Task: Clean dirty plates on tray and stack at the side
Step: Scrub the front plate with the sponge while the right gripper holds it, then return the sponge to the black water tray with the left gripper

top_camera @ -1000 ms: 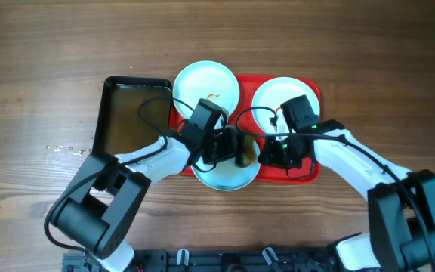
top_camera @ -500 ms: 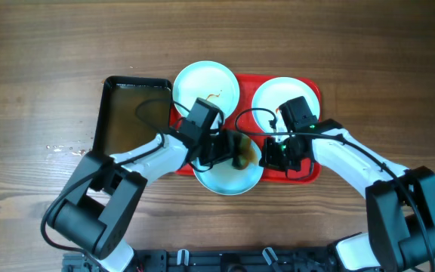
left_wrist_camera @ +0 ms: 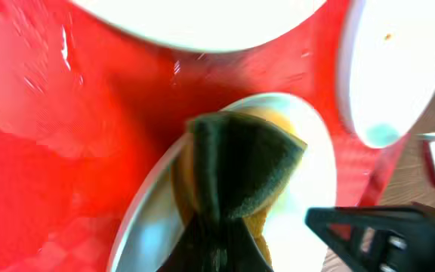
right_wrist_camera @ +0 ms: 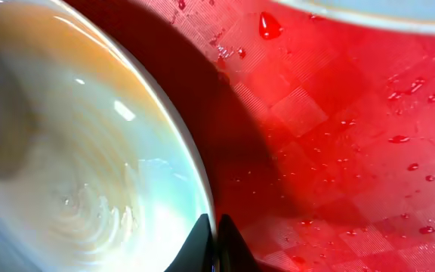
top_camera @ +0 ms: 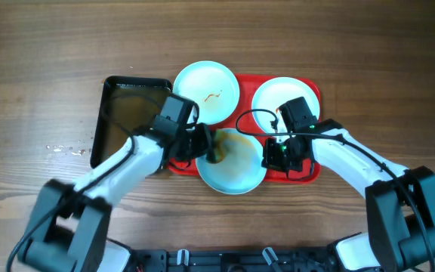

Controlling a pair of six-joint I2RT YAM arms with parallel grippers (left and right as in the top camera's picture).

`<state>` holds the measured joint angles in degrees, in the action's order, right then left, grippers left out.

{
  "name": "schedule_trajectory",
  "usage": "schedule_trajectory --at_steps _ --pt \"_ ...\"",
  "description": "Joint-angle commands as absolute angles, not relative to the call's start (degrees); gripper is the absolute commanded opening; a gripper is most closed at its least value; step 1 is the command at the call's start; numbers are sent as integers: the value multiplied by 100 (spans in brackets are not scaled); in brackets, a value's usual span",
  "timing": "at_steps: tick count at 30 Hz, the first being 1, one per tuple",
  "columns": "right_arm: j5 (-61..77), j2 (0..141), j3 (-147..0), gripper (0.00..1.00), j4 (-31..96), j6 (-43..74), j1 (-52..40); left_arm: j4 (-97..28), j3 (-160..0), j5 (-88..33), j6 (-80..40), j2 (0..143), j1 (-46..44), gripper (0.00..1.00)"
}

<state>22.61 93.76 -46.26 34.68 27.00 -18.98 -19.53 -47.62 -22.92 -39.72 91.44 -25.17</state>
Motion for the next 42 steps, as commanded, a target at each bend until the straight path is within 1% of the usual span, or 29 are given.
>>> schedule_trajectory --at_steps 1,2,3,4,6,9,12,14,15,16,17,20,22,23,26,27,28,29,30,34,36,38,39,40,41,42 --pt "2108 9461 -4689 17 3568 2707 -1879 -1946 -4727 -1892 -3479 8447 -2416 4" --pt "2150 9461 -4720 21 3568 2705 -1879 -1992 -4727 -1691 -3446 8315 -2405 4" --pt "2191 9461 -4735 22 3559 2705 -1879 -2060 -4727 -1435 -3444 8195 -2377 4" --pt "2189 9461 -4735 31 3546 2709 -1879 -2112 -4727 -1304 -3321 8112 -2324 4" --pt "2198 9461 -4735 40 3527 2711 -1879 -2176 -4727 -1194 -3170 8055 -2169 4" --pt "2250 9463 -4729 41 3516 2711 -1879 -2370 -4727 -694 -3170 8058 -1841 4" --pt "2250 9470 -4635 33 3334 2720 -1881 -2674 -4727 93 -3170 8058 -1446 4" --pt "2250 9474 -4637 27 3295 2722 -1881 -2709 -4727 287 -3168 8058 -1225 4" --pt "2252 9474 -4637 22 3253 2724 -1879 -2703 -4727 327 -3164 8068 -1155 4" --pt "2252 9474 -4637 19 3223 2759 -1879 -2683 -4724 375 -2974 8103 -1048 4" --pt "2252 9474 -4637 18 3201 2801 -1879 -2665 -4724 377 -2698 8160 -978 4" --pt "2250 9474 -4637 17 3201 2862 -1879 -2648 -4724 576 -2563 8449 -790 4" --pt "2250 9474 -4637 16 3201 2864 -1879 -2456 -4724 563 -1896 8779 -683 4" --pt "2252 9474 -4637 15 3201 2862 -1879 -2298 -4724 438 -1225 9013 -690 4" --pt "2250 9474 -4637 15 3205 2862 -1879 -2202 -4724 263 -773 9325 -690 4" --pt "2250 9474 -4637 15 3208 2862 -1879 -2171 -4724 263 -768 9393 -690 21" --pt "2252 9474 -4637 15 3212 2860 -1879 -2110 -4724 270 -768 9413 -685 57" --pt "2250 9474 -4637 15 3218 2853 -1879 -2051 -4727 285 -770 9408 -685 63" --pt "2250 9474 -4637 15 3225 2851 -1879 -1970 -4727 318 -770 9408 -685 73" --pt "2250 9474 -4637 15 3225 2851 -1879 -1704 -4727 548 -770 9439 -685 79" --pt "2250 9474 -4637 15 3223 2853 -1879 -1568 -4724 541 -773 9557 -685 79" --pt "2250 9474 -4637 15 3225 2851 -1879 -1487 -4724 458 -773 9747 -685 75" --pt "2250 9474 -4637 15 3225 2849 -1879 -1437 -4724 336 -773 9828 -685 74" --pt "2250 9474 -4637 15 3225 2851 -1879 -1369 -4724 158 -773 9898 -687 69" --pt "2252 9474 -4637 15 3225 2851 -1879 -1315 -4724 86 -775 9924 -690 54" --pt "2252 9474 -4637 15 3227 2853 -1879 -1299 -4724 91 -775 9929 -690 26"
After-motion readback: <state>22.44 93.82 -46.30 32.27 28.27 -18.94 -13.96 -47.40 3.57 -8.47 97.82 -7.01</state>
